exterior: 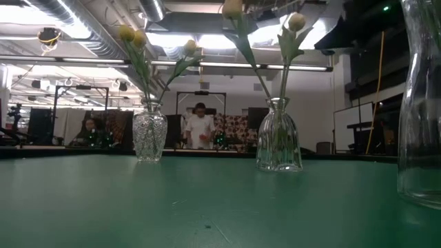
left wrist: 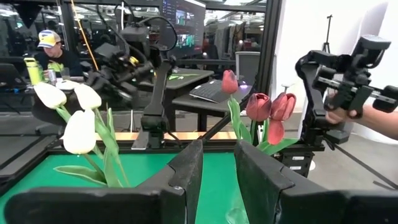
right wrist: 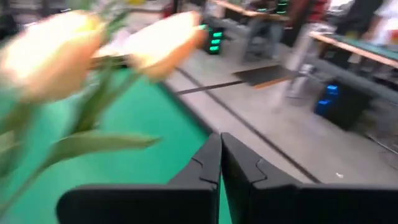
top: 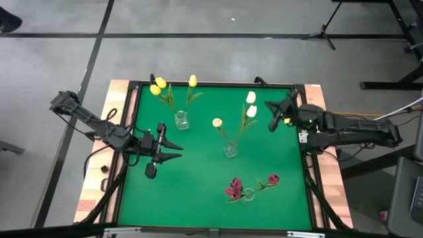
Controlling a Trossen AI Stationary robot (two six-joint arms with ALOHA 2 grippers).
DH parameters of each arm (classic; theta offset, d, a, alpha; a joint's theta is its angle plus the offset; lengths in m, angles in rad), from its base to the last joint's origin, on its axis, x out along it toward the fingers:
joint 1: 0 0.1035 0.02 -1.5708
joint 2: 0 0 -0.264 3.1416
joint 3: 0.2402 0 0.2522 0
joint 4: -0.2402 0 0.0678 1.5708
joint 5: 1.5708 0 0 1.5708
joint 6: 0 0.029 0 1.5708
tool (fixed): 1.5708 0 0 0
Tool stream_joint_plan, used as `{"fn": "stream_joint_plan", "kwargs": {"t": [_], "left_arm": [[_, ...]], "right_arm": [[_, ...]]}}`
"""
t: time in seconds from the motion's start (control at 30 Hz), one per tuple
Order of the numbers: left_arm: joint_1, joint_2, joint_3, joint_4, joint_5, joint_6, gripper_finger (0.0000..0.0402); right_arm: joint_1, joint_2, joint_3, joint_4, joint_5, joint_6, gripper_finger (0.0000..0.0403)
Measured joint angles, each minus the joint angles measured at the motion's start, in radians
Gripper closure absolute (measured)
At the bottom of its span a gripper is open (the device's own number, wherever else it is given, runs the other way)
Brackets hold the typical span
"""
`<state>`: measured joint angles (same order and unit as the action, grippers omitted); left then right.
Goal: Sort flowers into vase by color
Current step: Adjust the tulip in the center transparent vase
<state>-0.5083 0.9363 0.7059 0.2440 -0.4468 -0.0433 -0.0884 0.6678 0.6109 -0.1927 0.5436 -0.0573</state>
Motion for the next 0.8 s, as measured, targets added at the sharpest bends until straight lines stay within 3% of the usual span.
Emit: {"fn": "stream_joint_plan", "kwargs": {"t": [0.07,0.27,0.5,0.8], "left_arm": [[0.0,0.0,0.0,0.0,-0.01,0.0,0.0309],[0.0,0.0,0.0,0.001,-0.016,0.0,0.0309],[0.0,0.0,0.0,0.001,-0.016,0.0,0.0309],[0.0,0.0,0.0,0.001,-0.016,-0.008,0.0309]], "right_arm": [[-0.067,0.003,0.0,0.041,-0.016,-0.024,0.0388],[-0.28,0.08,0.0,0.184,-0.221,-0.063,0.0397],[-0.453,0.154,0.008,0.335,-0.471,-0.081,0.0399],[-0.528,0.322,0.162,0.288,-0.724,-0.084,0.0401]]}}
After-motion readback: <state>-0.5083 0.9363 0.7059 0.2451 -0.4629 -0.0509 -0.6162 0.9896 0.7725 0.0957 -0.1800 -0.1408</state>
